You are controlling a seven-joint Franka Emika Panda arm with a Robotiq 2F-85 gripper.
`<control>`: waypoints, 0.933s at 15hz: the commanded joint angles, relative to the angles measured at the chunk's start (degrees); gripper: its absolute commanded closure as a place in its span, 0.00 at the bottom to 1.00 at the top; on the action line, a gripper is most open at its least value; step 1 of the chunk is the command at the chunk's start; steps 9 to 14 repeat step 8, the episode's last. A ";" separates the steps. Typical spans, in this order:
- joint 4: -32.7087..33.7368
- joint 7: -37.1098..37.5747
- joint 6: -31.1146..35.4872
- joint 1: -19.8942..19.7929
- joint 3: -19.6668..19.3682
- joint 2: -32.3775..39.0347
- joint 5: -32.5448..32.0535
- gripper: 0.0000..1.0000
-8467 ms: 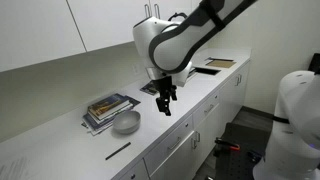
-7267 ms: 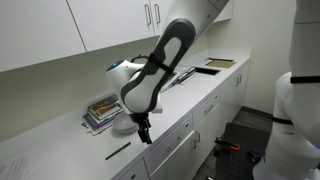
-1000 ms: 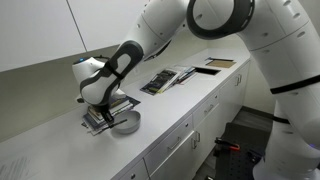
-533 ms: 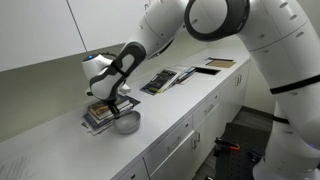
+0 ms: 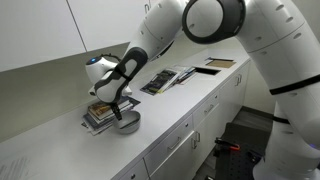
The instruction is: Pick up the black pen and put it in the bowl.
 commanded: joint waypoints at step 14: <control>-16.10 13.56 -2.42 0.49 -0.22 -14.37 -0.76 0.00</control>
